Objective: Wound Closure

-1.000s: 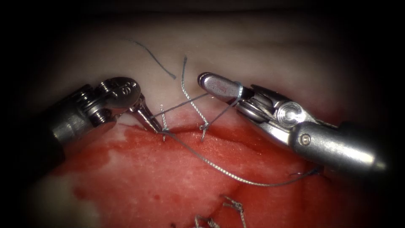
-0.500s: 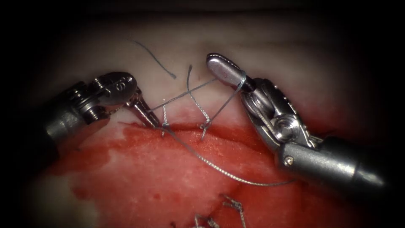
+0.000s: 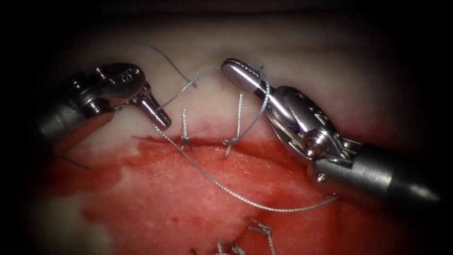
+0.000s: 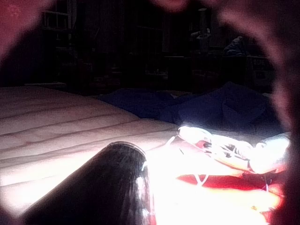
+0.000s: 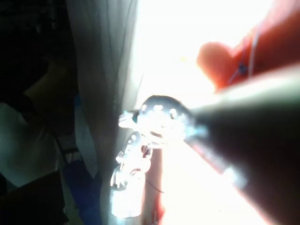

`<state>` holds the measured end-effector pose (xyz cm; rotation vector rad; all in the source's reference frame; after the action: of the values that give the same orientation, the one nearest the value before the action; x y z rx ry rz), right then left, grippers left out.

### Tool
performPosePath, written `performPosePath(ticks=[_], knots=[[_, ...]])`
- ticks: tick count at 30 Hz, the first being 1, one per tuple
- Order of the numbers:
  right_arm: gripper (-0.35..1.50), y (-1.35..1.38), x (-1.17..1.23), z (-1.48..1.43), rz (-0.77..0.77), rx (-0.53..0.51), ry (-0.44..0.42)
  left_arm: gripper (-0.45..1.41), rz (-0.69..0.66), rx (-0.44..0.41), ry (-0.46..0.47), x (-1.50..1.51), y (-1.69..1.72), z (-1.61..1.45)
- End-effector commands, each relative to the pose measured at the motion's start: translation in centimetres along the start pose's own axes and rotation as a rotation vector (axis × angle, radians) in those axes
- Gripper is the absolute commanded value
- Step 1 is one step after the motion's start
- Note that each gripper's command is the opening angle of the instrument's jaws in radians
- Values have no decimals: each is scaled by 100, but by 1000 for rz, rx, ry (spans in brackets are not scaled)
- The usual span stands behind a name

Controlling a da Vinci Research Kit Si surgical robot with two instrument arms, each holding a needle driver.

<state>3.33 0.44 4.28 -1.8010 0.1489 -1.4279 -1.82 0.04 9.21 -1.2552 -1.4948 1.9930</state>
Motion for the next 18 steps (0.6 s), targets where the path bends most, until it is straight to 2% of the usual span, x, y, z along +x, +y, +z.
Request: performPosePath(ticks=[1, 7, 11, 18], knots=[[-35, -1, -11, 12, -10, 13, -14, -45, -8, 9, 0, 15, 3, -6], [-35, -1, -12, 12, -6, -22, -12, -45, -217, 20, -74, 9, 6, 8], [-35, -1, -12, 12, 60, -98, 3, -45, -263, 27, -94, 7, 2, 11], [-35, 1, -14, 13, 97, -109, -6, -45, -373, 33, -115, 4, 4, 8]])
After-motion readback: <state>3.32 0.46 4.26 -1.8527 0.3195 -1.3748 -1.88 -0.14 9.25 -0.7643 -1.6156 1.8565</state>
